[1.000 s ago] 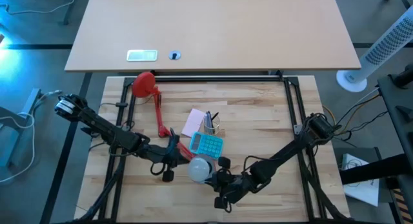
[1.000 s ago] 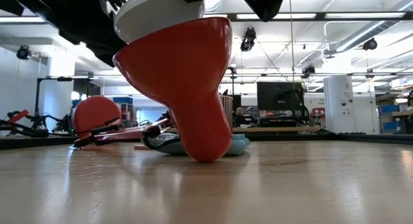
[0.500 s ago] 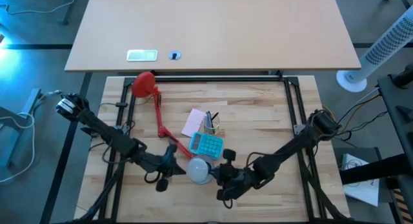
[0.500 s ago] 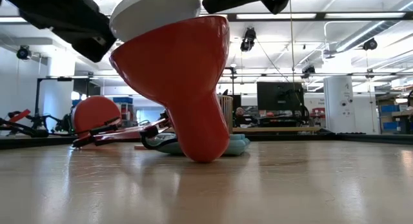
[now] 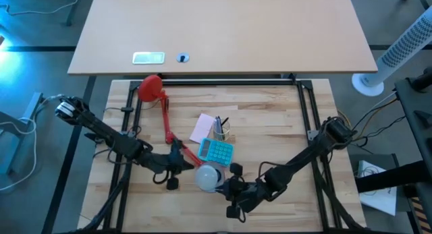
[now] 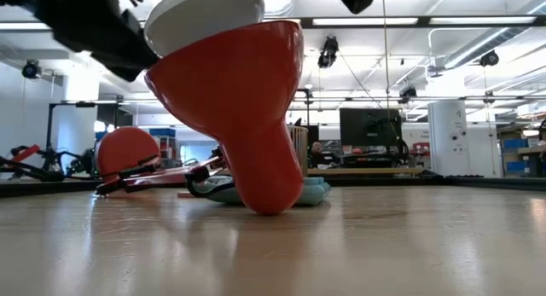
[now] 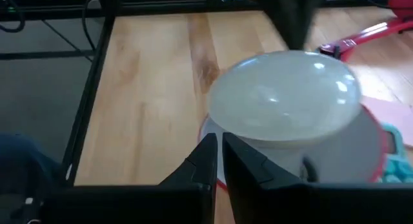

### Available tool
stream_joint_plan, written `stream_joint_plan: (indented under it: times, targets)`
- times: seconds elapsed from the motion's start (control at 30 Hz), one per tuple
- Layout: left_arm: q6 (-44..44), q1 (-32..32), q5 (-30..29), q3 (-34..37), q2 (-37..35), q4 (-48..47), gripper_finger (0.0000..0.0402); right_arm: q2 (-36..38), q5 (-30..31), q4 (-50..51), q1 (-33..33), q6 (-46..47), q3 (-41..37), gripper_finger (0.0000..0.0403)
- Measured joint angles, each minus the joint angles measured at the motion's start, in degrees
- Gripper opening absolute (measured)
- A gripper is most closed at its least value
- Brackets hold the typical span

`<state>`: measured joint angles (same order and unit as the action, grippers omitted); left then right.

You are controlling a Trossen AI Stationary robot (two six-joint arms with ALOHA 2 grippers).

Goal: Screw lightbulb
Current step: Remove the lightbulb from the red desk lamp

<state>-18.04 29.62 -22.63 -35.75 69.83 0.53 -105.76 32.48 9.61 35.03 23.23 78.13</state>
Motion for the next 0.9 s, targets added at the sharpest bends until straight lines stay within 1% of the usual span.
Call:
stream_joint_plan:
  times: [0.07, 0.13, 0.3, 0.37, 0.53, 0.73, 0.9]
  targets:
    - [1.2, -0.9, 0.2, 0.0, -0.4, 1.7, 0.0000, -1.1, 0.0, -2.3, 0.0, -0.2, 0.0, 0.0018]
    - [1.9, -1.3, 1.3, 0.0, -0.6, 2.8, 0.0000, -1.9, 0.0, -2.2, -0.4, -0.2, 0.0, 0.0018]
    - [1.0, -1.1, 7.3, 0.0, 0.4, 4.7, 0.0000, -2.3, 0.5, -1.6, -0.8, -0.1, 0.0, 0.0018]
    - [-0.1, -0.8, 8.7, 0.0, 1.2, 5.1, 0.0000, -2.2, 0.5, -1.3, -0.8, -0.6, 0.0, 0.0018]
    - [-1.6, 0.2, 8.9, 0.0, 2.9, 6.5, 0.0000, -1.4, 0.4, 2.1, -0.9, -0.8, 0.2, 0.0018]
    - [-3.6, 2.3, 11.4, 0.0, 3.1, 6.9, 0.0000, 0.5, 0.7, 8.4, -1.0, 0.7, 0.3, 0.0018]
    - [-4.3, 2.9, 11.1, 0.0, 3.1, 5.3, 0.0000, 2.2, 1.5, 9.2, -1.0, 0.7, 0.3, 0.0018]
